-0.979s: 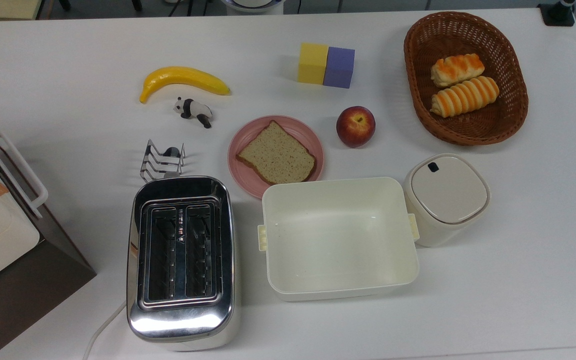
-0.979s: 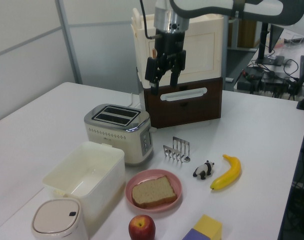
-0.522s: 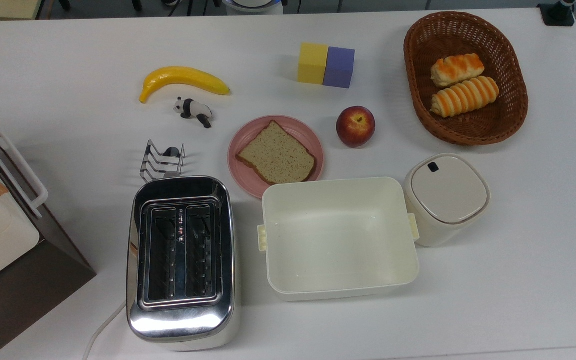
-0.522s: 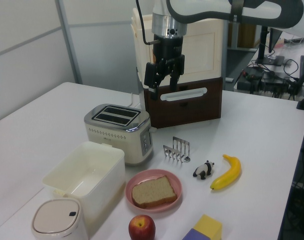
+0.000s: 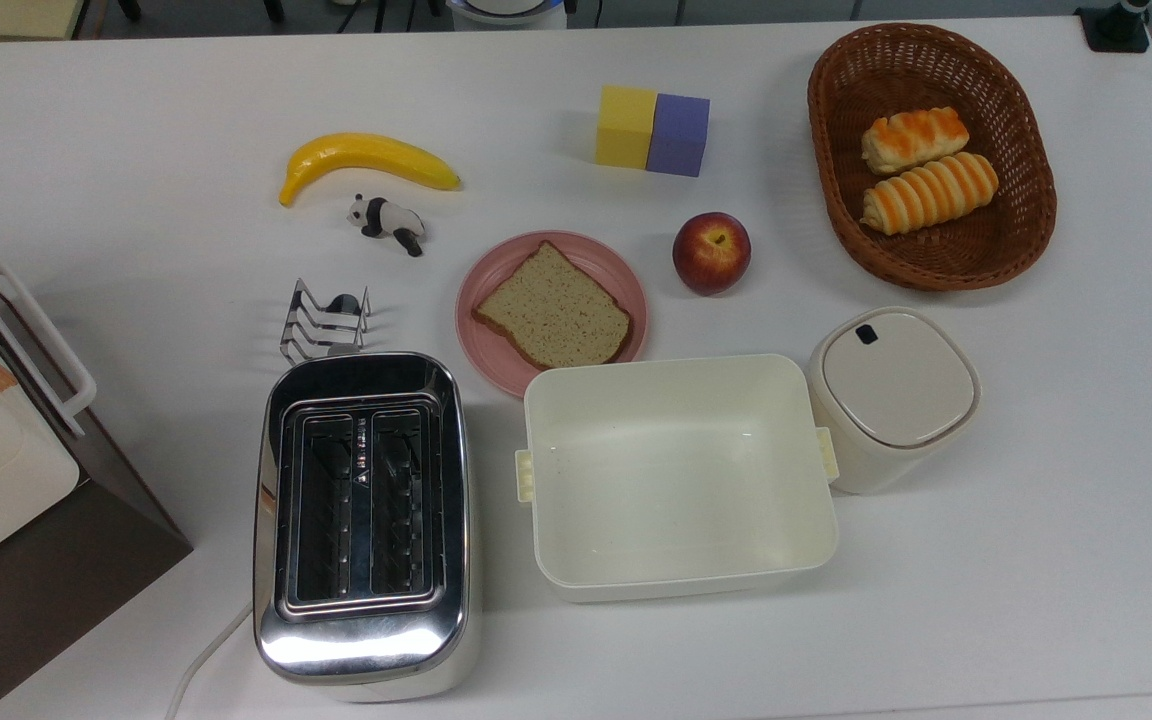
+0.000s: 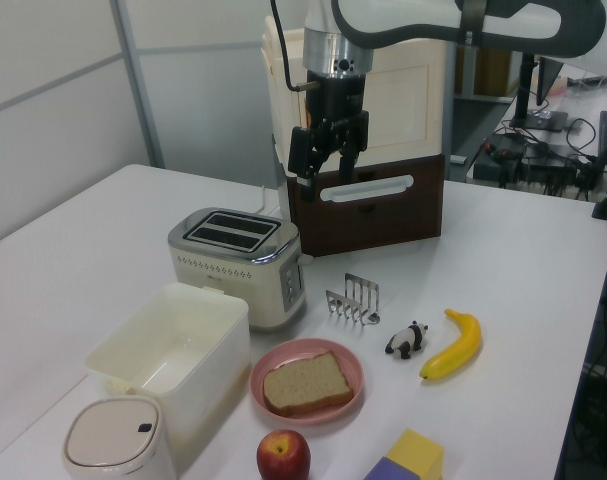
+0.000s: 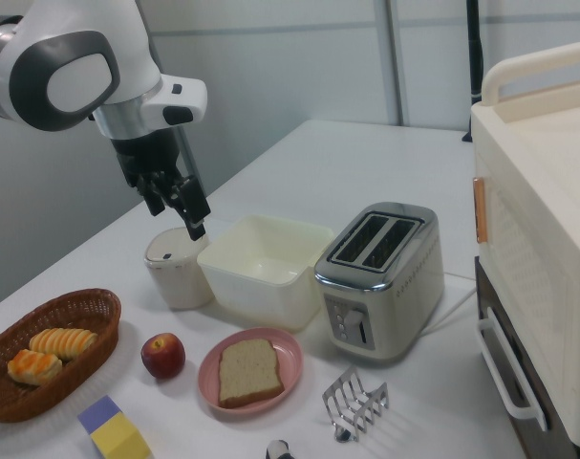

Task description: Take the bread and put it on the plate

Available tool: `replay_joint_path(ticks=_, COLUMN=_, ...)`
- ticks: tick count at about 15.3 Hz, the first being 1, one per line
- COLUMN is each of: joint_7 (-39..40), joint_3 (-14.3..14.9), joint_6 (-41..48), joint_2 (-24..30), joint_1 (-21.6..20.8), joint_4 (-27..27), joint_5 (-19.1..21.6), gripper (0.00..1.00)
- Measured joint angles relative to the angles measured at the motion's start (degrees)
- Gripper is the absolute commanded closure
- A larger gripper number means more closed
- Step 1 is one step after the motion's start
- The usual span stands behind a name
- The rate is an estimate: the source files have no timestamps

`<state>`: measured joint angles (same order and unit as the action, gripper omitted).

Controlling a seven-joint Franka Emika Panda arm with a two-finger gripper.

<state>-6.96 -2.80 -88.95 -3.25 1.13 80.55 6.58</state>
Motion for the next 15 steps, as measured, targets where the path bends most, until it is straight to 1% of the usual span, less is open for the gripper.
replay_joint_path(ticks=4, joint_7=0.0, joint_3=3.5, joint_6=0.0, joint_2=0.0, joint_1=-4.5, joint_4=0.3, joint_5=0.0, gripper=0.0)
replay_joint_path(ticks=10, joint_7=0.0, joint_3=4.4, joint_6=0.0, joint_2=-0.1, joint_1=-4.7, joint_4=0.8, joint_5=0.0, gripper=0.0)
replay_joint_path(ticks=15, joint_7=0.0, joint_3=4.5, joint_6=0.0, joint_2=-0.2, joint_1=-4.6, joint_4=0.9, joint_5=-0.1, gripper=0.0)
